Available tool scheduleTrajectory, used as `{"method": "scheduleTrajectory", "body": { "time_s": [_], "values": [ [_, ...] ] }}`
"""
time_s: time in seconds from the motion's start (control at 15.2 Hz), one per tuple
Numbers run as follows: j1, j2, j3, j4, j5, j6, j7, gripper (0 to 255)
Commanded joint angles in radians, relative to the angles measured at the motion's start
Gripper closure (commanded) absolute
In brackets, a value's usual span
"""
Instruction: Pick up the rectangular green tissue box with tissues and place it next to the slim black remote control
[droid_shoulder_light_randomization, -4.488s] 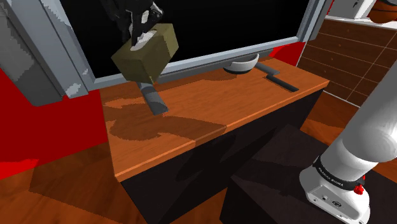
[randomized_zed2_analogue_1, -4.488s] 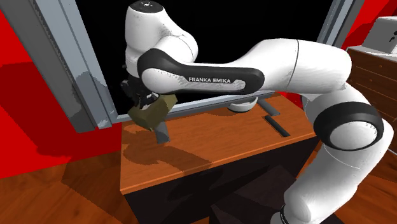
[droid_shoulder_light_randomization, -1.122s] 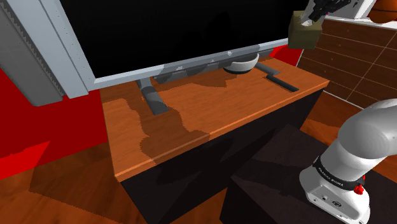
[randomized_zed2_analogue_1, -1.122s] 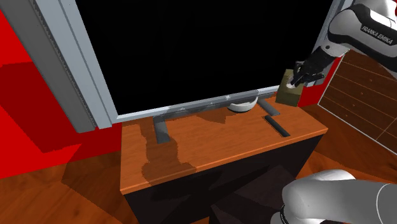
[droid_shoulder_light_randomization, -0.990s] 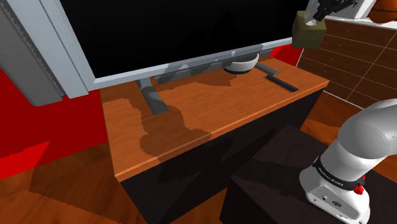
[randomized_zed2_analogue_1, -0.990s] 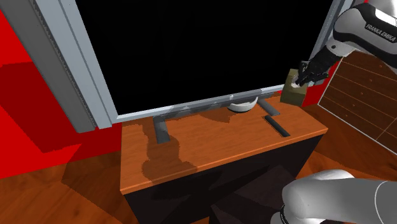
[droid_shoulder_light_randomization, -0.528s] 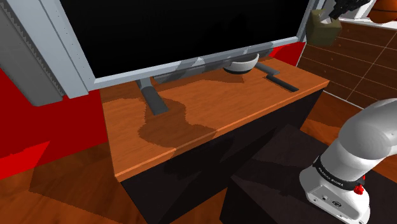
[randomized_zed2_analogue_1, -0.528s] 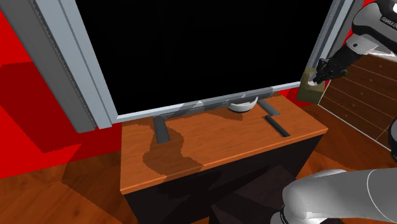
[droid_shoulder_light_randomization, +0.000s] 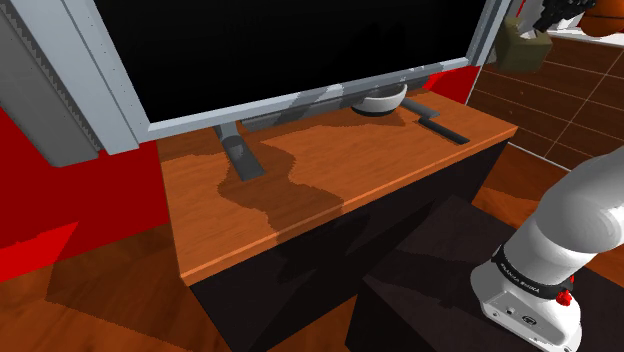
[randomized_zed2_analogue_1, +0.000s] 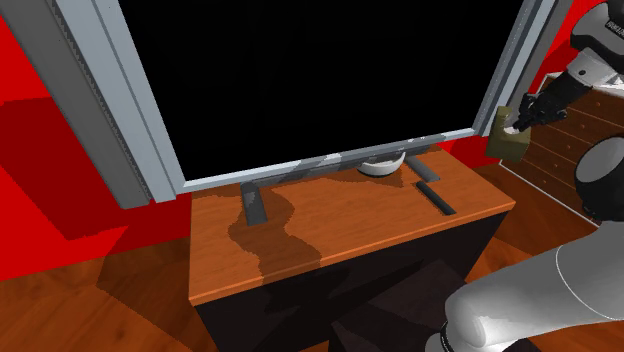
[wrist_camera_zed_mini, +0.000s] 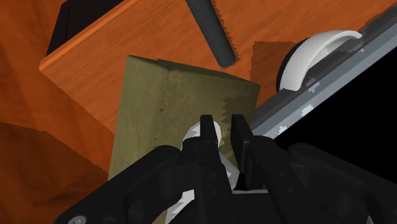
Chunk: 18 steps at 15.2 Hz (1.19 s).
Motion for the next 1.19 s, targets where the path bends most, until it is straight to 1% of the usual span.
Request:
{"method": "scheduleTrajectory", "body": {
  "time_s": [0.0,0.53,1.12],
  "values": [
    [-0.003,-0.004,-0.002,-0.028,-0.003,0.024,-0.01,255],
    [-0.021,-0.036,0.008,-0.159,-0.023,0.129,-0.026,255],
    [-0.033,-0.05,0.0,-0.287,-0.031,0.242,-0.056,255]
  ]
}}
